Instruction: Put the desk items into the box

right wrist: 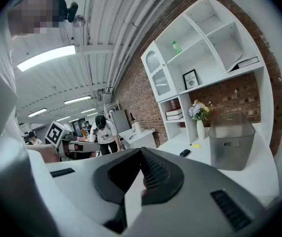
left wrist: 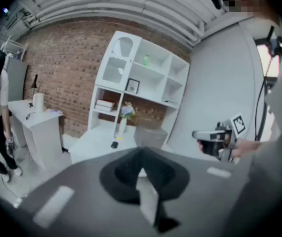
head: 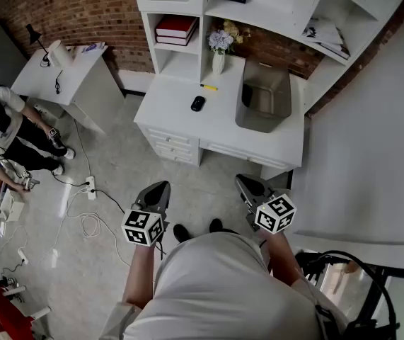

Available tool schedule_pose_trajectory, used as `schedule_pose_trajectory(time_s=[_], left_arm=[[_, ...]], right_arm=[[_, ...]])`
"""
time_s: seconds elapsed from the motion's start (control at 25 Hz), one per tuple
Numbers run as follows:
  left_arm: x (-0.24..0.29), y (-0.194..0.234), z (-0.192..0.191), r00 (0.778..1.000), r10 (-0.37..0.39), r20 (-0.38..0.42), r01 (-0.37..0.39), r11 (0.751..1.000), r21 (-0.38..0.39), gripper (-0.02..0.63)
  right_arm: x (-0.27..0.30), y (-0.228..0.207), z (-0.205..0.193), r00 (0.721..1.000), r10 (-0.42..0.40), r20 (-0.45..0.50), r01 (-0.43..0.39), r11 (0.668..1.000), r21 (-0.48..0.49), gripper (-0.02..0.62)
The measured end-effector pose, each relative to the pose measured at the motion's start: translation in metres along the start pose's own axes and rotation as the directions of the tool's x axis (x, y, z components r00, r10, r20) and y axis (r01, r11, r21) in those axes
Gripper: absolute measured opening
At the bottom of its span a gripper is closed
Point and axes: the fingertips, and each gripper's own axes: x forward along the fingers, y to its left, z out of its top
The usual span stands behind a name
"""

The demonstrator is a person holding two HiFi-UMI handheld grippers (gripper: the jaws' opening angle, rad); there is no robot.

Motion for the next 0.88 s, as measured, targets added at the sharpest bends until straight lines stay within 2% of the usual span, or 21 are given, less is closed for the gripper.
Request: schedule_pose_trajectory(time_s=[0.64,0.88], left_arm=[[0.005,-0.018,-0.012,0.999,0.020,-0.026,-0.020,1.000,-0.016,0.003],[0.015,-0.028,-0.013,0.999,0.047,0.006,-0.047,0.999,-0.024,0.004]], right_arm=[[-0.011,-0.009,-0.008,0.999,0.034,-0.019,-0.034,0.999,0.029,0.002],[-0.021,-0.021,-0.011,0.997,0.072,-0.009,-0.072,0.997,0.026,0.002]])
